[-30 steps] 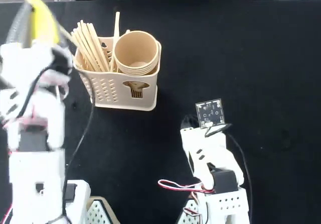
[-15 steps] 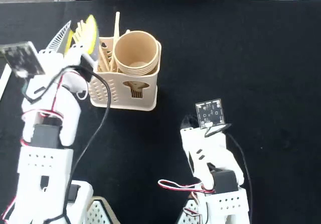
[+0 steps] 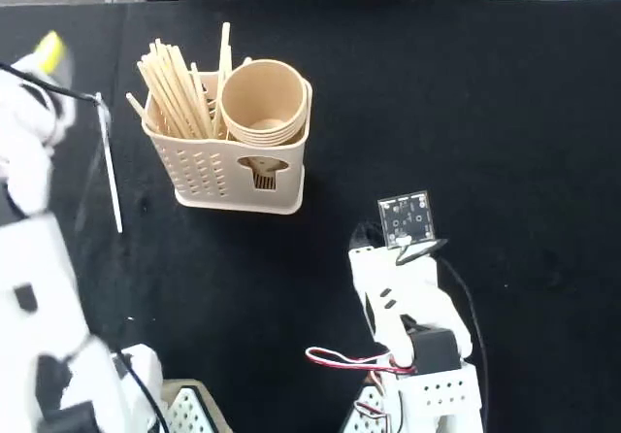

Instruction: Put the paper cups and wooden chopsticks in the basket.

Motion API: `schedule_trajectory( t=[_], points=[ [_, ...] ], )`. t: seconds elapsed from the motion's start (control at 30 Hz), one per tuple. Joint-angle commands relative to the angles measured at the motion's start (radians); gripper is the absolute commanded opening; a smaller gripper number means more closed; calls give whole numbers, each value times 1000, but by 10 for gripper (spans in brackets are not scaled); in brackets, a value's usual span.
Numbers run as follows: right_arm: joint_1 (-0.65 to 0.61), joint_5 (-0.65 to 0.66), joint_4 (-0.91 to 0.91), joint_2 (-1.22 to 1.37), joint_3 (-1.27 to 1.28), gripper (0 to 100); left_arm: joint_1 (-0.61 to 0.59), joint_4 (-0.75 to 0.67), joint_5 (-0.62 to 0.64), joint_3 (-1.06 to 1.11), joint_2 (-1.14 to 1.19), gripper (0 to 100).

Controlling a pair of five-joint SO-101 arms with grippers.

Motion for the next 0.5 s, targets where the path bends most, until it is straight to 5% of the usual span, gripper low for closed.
schedule_trajectory(
  t=[0.0,0.47],
  points=[
    [12,6,2,-12,-1,14,-58,12,9,-81,166,230],
    [12,6,2,-10,-1,13,5,81,-137,-357,916,227]
  ],
)
